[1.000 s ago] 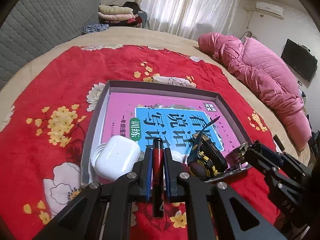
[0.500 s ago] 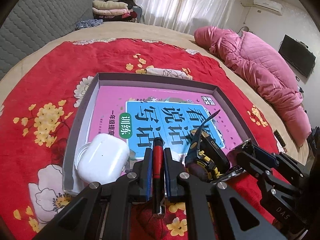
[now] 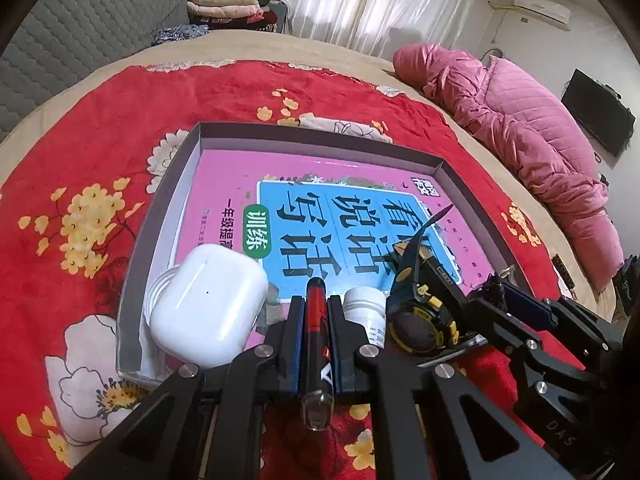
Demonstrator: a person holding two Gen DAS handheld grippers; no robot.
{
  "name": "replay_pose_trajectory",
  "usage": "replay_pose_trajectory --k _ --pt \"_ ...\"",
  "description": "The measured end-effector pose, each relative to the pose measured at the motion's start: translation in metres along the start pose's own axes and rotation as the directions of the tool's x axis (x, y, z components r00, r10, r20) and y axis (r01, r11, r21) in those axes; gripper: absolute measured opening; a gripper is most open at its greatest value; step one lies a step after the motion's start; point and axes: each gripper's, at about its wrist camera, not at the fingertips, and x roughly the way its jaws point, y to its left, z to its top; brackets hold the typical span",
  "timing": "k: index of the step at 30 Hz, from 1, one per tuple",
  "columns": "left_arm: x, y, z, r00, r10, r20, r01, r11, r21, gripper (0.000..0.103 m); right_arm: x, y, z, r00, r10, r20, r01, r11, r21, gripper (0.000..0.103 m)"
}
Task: Organize rigid objects
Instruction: 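Carry the red lighter with the left tool while the right tool carries the black clip into the box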
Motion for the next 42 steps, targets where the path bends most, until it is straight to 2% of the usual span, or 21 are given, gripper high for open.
replay_pose_trajectory --k 24,34,42 --pt "0.001 0.0 -0.002 1.0 0.005 0.001 -0.005 1.0 0.004 0.011 0.01 -0.01 -0.003 1.0 -0.005 -0.027 0.007 0.999 0.045 0.033" --pt "0.001 0.0 -0.002 1.0 0.008 0.0 -0.008 1.0 0.003 0.011 0.009 -0.012 -0.004 0.999 0.05 -0.017 -0.048 0.995 0.083 0.033" --pt "0.001 0.001 -0.002 1.0 0.002 0.0 -0.002 1.0 -0.005 0.011 0.003 -0.014 -0.007 0.999 0.053 -0.009 -0.052 0.994 0.094 0.034"
